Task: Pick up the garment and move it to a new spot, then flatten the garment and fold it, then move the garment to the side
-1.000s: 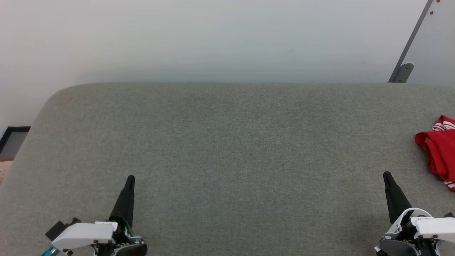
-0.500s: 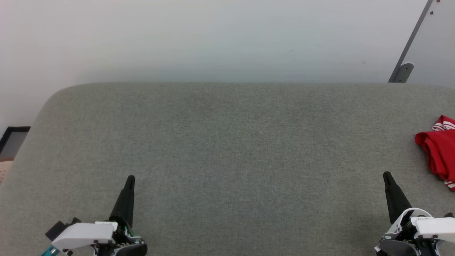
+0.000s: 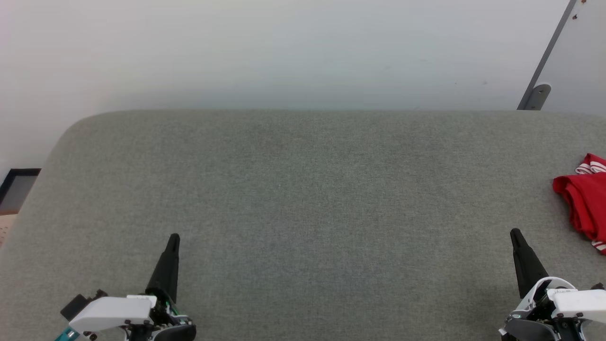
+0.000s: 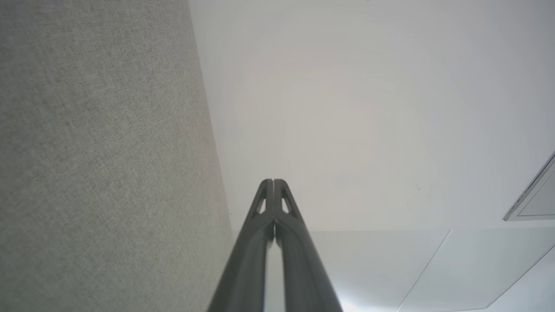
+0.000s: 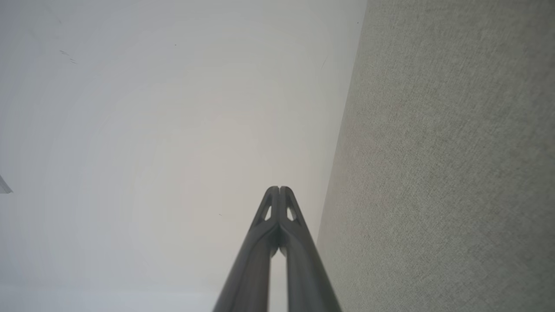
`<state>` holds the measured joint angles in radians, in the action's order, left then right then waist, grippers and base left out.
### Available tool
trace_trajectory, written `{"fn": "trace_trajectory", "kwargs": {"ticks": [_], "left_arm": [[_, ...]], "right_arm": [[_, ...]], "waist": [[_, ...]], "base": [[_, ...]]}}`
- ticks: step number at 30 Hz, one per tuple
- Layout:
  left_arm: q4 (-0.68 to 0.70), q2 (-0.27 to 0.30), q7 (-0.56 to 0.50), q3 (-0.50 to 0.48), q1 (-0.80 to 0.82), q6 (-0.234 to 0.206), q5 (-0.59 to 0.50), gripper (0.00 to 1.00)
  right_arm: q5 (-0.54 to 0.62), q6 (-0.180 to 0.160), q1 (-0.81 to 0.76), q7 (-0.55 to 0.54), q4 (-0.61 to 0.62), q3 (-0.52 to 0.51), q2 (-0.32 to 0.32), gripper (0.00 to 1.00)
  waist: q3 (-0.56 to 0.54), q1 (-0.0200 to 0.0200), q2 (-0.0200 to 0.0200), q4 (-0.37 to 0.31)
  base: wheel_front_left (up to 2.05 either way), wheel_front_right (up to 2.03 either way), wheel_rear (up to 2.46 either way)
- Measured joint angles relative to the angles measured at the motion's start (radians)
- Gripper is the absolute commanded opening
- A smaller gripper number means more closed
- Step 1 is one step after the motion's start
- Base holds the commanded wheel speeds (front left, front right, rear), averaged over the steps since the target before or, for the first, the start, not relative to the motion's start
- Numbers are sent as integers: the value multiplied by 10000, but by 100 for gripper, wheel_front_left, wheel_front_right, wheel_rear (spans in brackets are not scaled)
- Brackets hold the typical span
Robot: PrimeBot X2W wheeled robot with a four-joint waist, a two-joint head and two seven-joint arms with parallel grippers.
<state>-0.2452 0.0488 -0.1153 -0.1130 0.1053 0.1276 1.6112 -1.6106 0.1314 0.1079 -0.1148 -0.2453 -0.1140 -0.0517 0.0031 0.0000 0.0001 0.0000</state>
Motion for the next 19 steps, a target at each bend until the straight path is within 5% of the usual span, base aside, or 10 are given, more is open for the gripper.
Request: {"fn": "trace_trajectory", "kwargs": {"ticks": [19], "left_arm": [[0, 0, 0, 0, 0, 0, 0, 0]], "right_arm": [[0, 0, 0, 0, 0, 0, 0, 0]], "waist": [[0, 0, 0, 0]], "base": [[0, 0, 0]]}}
